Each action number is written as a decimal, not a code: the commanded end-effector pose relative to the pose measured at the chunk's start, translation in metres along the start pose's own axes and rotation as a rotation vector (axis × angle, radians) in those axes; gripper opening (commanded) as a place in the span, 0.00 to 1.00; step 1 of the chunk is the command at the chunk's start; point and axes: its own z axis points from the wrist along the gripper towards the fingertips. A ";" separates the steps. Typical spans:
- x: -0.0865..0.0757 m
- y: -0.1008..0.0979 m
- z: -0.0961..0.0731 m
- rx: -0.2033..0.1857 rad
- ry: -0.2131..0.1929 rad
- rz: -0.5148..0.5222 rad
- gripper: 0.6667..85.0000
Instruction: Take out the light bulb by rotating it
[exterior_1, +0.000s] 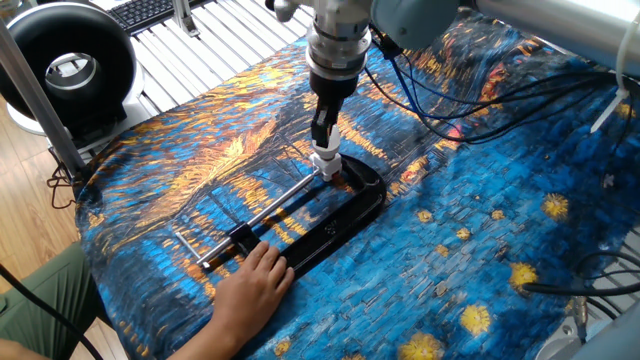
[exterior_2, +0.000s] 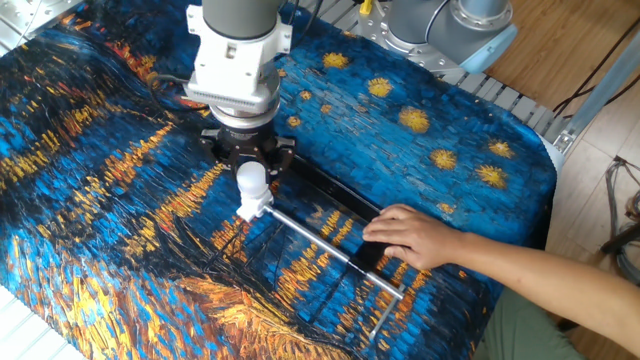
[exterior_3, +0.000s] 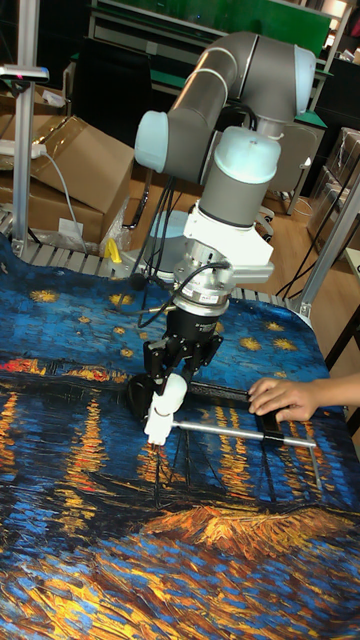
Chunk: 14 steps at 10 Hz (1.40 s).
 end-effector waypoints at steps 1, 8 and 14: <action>0.003 -0.003 0.004 0.002 -0.009 -0.180 0.26; -0.003 -0.012 0.008 0.041 0.004 -0.450 0.25; -0.017 -0.008 0.004 0.050 -0.030 -0.528 0.26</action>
